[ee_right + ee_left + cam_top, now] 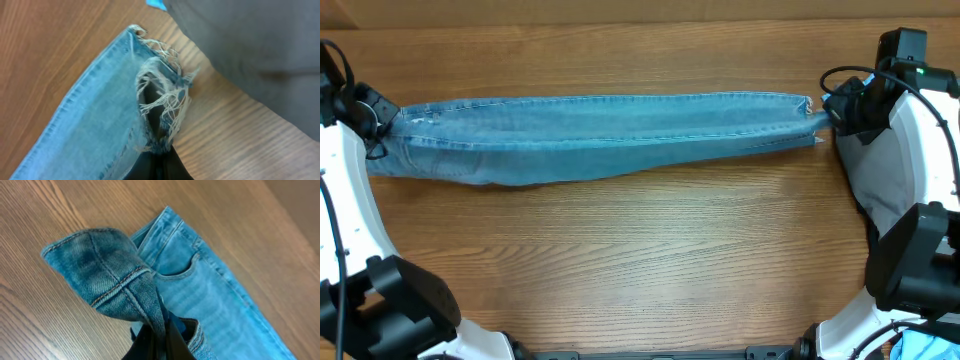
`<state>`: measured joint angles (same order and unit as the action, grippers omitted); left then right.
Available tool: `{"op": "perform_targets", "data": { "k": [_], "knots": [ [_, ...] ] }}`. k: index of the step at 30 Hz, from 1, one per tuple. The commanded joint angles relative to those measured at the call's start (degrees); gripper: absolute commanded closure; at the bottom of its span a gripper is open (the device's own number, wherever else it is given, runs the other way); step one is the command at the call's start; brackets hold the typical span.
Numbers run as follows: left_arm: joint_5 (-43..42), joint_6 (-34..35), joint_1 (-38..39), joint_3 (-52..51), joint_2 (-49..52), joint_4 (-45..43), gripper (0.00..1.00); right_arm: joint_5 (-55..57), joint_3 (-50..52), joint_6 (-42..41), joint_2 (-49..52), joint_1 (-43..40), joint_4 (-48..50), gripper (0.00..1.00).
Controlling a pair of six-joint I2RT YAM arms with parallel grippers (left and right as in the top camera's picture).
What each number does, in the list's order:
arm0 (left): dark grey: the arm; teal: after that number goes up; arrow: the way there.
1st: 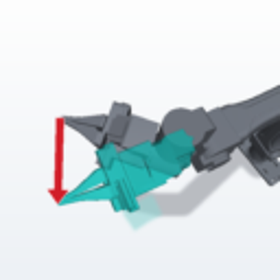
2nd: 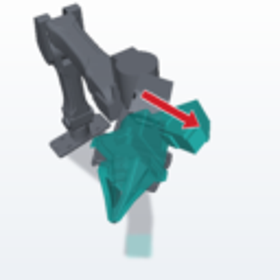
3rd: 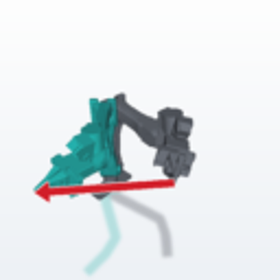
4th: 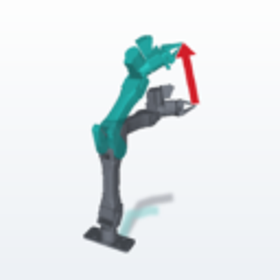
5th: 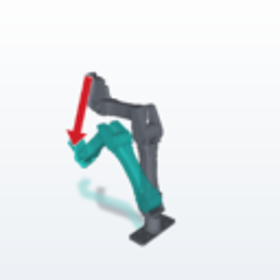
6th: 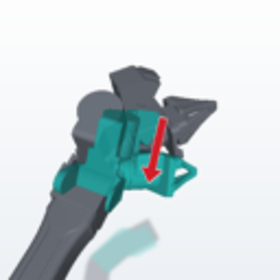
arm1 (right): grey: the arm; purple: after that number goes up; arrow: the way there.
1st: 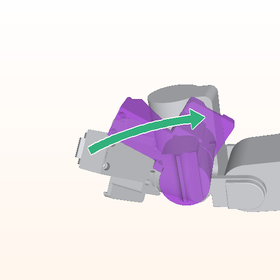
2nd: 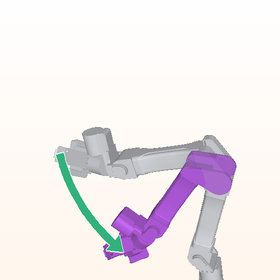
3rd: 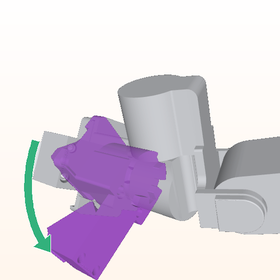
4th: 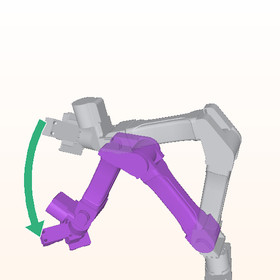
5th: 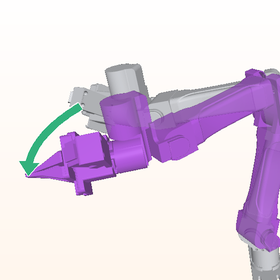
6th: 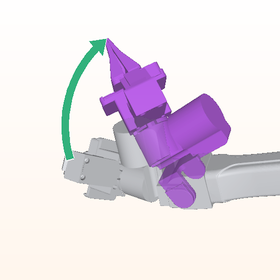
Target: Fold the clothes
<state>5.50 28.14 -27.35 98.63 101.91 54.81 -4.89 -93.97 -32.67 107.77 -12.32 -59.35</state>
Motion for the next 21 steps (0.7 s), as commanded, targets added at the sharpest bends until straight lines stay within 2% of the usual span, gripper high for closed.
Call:
{"op": "perform_targets", "data": {
  "k": [1, 7, 14, 21],
  "knots": [
    [3.72, -0.72, -0.22, 1.75, 4.70, -0.28, 0.96, 5.84, -1.79, -0.44, -0.26, 0.68, 1.97, 0.96],
    [5.70, -0.70, -0.22, 1.75, 6.84, -3.15, 0.96, 7.67, -1.79, -2.14, 0.44, 1.66, 4.00, 0.96],
    [6.93, -0.96, -0.26, 1.75, 6.84, -8.24, 0.96, 7.87, -1.79, -5.18, 7.61, 2.25, 5.31, 0.96],
    [7.15, -2.89, -0.26, 1.75, 8.87, -10.47, 0.96, 7.82, -1.79, -6.40, 8.00, 2.25, 8.41, 0.96]
  ]
}}
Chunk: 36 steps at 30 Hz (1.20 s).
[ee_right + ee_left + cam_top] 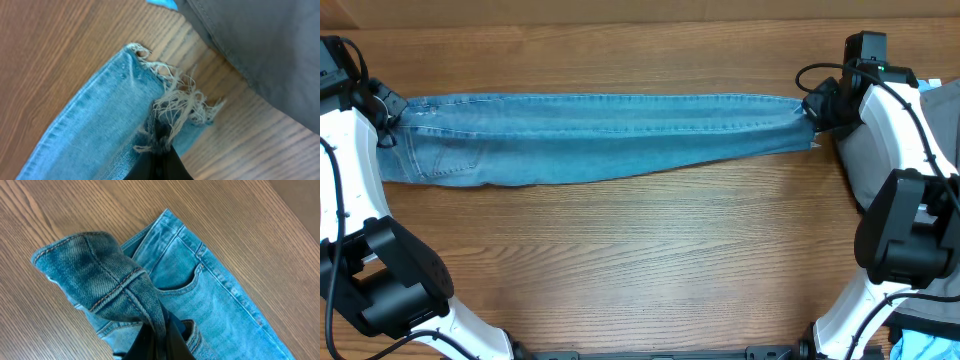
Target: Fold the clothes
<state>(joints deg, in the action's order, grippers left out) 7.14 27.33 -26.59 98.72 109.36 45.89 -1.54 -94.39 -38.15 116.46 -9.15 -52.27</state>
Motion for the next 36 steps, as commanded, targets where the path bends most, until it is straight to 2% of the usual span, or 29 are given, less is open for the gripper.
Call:
{"op": "perform_targets", "data": {
  "k": [1, 11, 12, 13, 14, 15, 16, 18, 22, 26, 28, 29, 30, 31, 32, 33, 34, 35, 36],
  "knots": [
    [5.49, -2.08, -1.03, 1.66, 1.97, -1.55, 0.96, 4.48, -1.38, -0.90, -0.70, -0.85, 1.95, 0.96],
    [5.46, -2.08, -1.03, 1.66, 5.64, -3.54, 0.96, 4.48, -1.36, -0.83, -0.37, 2.49, 13.99, 0.96],
    [5.27, -2.08, -1.03, 1.66, 5.66, -4.33, 0.92, 4.48, -1.33, 0.00, -0.13, 3.17, 15.91, 0.88],
    [4.68, -2.29, -1.03, 1.66, 5.70, -5.46, 0.83, 4.50, -1.33, 0.66, 0.15, 3.80, 17.51, 0.62],
    [2.60, -4.83, -1.03, 1.66, 5.70, -7.13, 0.63, 4.48, -1.33, 0.61, 0.46, 4.15, 18.23, 0.43],
    [-0.22, -7.91, -1.03, 1.66, 5.70, -8.61, 0.21, 4.48, -1.33, 0.59, 0.98, 4.33, 18.58, 0.16],
    [-3.02, -10.49, -1.03, 1.66, 5.70, -9.97, 0.00, 4.46, -1.33, 0.48, 1.33, 4.33, 18.73, 0.00],
    [-6.56, -13.07, -1.03, 1.84, 5.68, -11.45, 0.00, 4.39, -1.33, 0.87, 1.86, 4.31, 19.43, 0.00],
    [-8.74, -13.20, -1.03, 3.91, 5.57, -9.60, 0.00, -5.62, -2.67, 16.22, 1.81, 4.20, 21.88, 0.00],
    [-10.62, -12.66, -0.39, 4.66, 4.09, -5.73, 0.00, -10.16, -6.82, 25.18, 1.75, 4.20, 14.21, 0.00],
    [-17.18, -12.33, -0.20, 4.66, 3.91, -2.56, 0.03, -13.90, -8.83, 29.62, 1.75, 4.28, 8.48, 0.00],
    [-22.01, -12.37, -0.09, 4.63, 3.91, -0.61, 0.07, -16.17, -9.35, 32.39, 1.75, 4.33, 5.38, 0.04],
    [-25.09, -12.37, 0.02, 4.63, 3.91, 0.72, 0.20, -16.94, -9.57, 33.38, 1.75, 4.33, 3.21, 0.10],
    [-27.12, -12.35, 0.13, 4.63, 3.91, 1.53, 0.27, -17.18, -9.57, 34.03, 1.75, 4.33, 1.07, 0.21],
    [-28.30, -12.33, 0.31, 4.63, 3.91, 2.29, 0.28, -16.81, -9.55, 34.12, 1.75, 4.33, -1.05, 0.44],
    [-28.39, -12.33, 0.46, 4.63, 3.91, 2.91, 0.23, -15.72, -9.44, 34.10, 1.88, 4.33, -3.26, 0.70],
    [-28.00, -12.35, 0.68, 4.63, 3.91, 3.58, 0.13, -14.84, -9.27, 33.90, 1.95, 4.33, -5.07, 0.91],
    [-27.21, -12.35, 0.81, 4.63, 3.91, 4.39, 0.00, -14.86, -8.39, 33.55, 1.99, 4.31, -6.29, 0.96],
    [-26.56, -12.35, 0.81, 4.63, 3.91, 4.90, 0.00, -15.04, -7.58, 33.48, 2.14, 4.37, -6.71, 0.96]
  ]
}}
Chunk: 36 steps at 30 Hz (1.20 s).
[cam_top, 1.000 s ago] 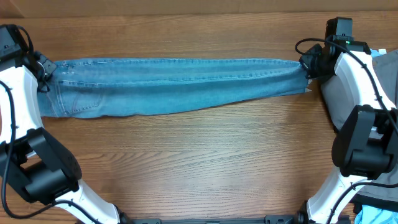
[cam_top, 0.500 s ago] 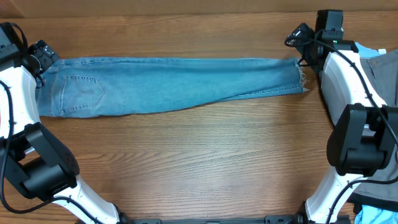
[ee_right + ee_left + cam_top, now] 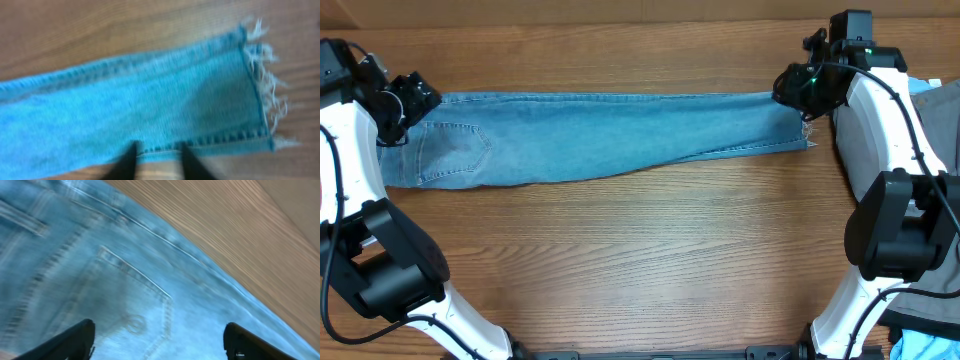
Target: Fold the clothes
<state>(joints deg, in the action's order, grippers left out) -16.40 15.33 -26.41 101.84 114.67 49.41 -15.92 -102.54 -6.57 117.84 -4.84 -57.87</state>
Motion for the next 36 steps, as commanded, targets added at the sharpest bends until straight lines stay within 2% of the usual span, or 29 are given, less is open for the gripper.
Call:
{"op": "perform_targets", "data": {
  "k": [1, 9, 11, 14, 18, 24, 32, 36],
  "knots": [
    [-2.58, -0.37, 0.61, 1.51, -1.40, 1.51, 0.00, -0.63, 1.14, 1.92, 0.87, 0.07, -1.01, 0.96],
    [-2.49, -0.35, 0.61, 1.51, -1.40, 1.49, 0.00, -0.85, 8.22, 1.90, 1.88, 1.49, 9.20, 0.96],
    [-2.49, -0.35, 0.61, 1.51, -1.40, 1.49, 0.00, -0.48, 8.41, 1.84, 1.88, 1.86, 9.33, 0.96],
    [-2.49, -0.35, 0.61, 1.51, -1.40, 1.49, 0.00, -0.46, 8.41, -3.06, 1.88, 1.88, 8.37, 0.96],
    [-2.49, -0.35, 0.61, 1.51, -1.40, 1.49, 0.00, -0.66, 8.41, -3.30, 1.88, 3.13, 9.46, 0.96],
    [-2.49, -0.35, 0.61, 1.51, -1.40, 1.46, 0.00, 1.33, 8.41, -4.39, 2.97, 8.55, 13.73, 0.96],
    [-2.49, -0.35, 0.61, 1.51, -1.40, 1.46, 0.00, 1.68, 8.41, -3.52, 9.22, 17.70, 19.43, 0.96],
    [-2.49, -0.35, 0.61, 1.51, -1.40, 1.46, 0.00, 12.92, 8.41, -3.52, 12.92, 21.73, 25.90, 0.96]
  ]
}}
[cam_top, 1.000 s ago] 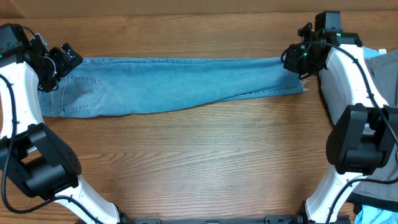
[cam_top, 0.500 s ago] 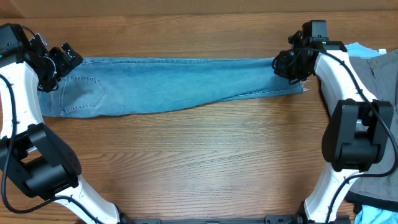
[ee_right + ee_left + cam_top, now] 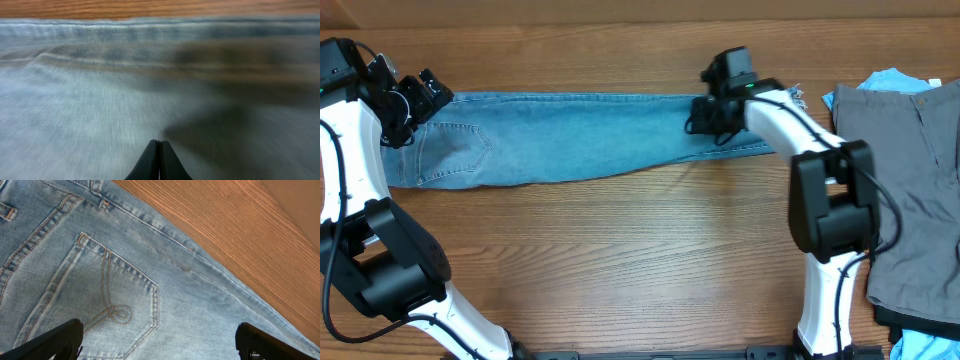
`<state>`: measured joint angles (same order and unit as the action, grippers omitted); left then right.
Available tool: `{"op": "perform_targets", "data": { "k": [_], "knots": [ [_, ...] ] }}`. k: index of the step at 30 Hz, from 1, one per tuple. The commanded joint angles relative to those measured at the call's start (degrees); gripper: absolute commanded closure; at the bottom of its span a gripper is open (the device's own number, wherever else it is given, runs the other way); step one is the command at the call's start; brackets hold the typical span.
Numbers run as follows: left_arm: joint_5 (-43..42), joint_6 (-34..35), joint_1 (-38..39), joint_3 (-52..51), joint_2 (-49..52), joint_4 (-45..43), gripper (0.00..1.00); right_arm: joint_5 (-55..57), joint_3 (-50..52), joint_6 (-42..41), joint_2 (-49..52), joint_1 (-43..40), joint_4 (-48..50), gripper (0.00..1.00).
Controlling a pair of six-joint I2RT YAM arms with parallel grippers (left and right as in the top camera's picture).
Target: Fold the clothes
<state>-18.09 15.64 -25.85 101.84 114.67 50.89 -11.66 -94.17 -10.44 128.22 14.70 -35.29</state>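
Note:
Blue jeans point(image 3: 580, 135) lie flat and stretched out along the far side of the wooden table point(image 3: 620, 260), waist at the left and frayed hem at the right. My left gripper point(image 3: 408, 108) hovers open over the waist. In the left wrist view it point(image 3: 160, 347) has its fingers spread wide above the back pocket point(image 3: 110, 295). My right gripper point(image 3: 704, 120) sits over the lower leg, left of the hem. In the right wrist view it point(image 3: 159, 145) is shut, tips against blurred denim point(image 3: 90, 100), with no fold seen between them.
A grey garment point(image 3: 910, 190) lies spread at the table's right side. A light blue cloth point(image 3: 880, 80) pokes out behind it, and another bit of blue shows at the bottom right corner point(image 3: 925, 345). The near half of the table is bare wood.
My right gripper was slightly open at the frayed hem; now it is shut and further left over the leg. The left gripper stays open over the waist. The jeans lie as before.
At first both grippers were shut on the jeans, left on the waistband and right on the frayed hem, holding them stretched. They then held them nearer the far edge. Later both were open and the jeans lay flat. Now the right is shut over the leg.

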Motion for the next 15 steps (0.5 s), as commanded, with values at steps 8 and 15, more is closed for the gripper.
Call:
{"op": "perform_targets", "data": {
  "k": [8, 15],
  "knots": [
    [-0.81, -0.66, 0.04, 1.51, -1.40, -0.02, 0.00, 13.81, 0.04, -1.84, 3.69, 2.80, 19.74, 0.96],
    [-0.81, -0.66, 0.04, 1.51, -1.40, -0.02, 0.00, 20.83, 0.04, -1.79, 3.69, 1.62, 21.53, 0.96]
  ]
}}
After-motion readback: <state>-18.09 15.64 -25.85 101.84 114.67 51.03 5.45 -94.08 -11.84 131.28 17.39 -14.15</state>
